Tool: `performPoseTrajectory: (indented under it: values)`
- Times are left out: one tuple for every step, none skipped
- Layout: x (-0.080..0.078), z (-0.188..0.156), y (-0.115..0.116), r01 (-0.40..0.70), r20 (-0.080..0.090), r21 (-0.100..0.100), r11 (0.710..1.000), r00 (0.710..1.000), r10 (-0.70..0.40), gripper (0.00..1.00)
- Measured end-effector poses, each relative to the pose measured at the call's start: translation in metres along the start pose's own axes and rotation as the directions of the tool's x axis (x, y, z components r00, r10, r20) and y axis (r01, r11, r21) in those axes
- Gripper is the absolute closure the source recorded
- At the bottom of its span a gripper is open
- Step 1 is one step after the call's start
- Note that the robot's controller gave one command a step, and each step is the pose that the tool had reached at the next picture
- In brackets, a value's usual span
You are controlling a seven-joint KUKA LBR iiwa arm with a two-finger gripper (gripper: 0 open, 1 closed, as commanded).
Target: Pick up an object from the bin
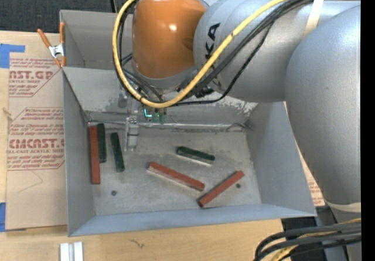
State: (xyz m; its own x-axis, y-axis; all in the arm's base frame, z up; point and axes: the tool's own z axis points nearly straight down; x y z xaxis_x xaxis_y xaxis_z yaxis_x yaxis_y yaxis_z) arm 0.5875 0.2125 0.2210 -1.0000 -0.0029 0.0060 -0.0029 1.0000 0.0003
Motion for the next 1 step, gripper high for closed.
performPoseTrajectory:
  values:
    - [0.0365, 0.1162, -0.0485, 0.082, -0.003, 0.002, 0.997, 0.997, -0.082, 0.0]
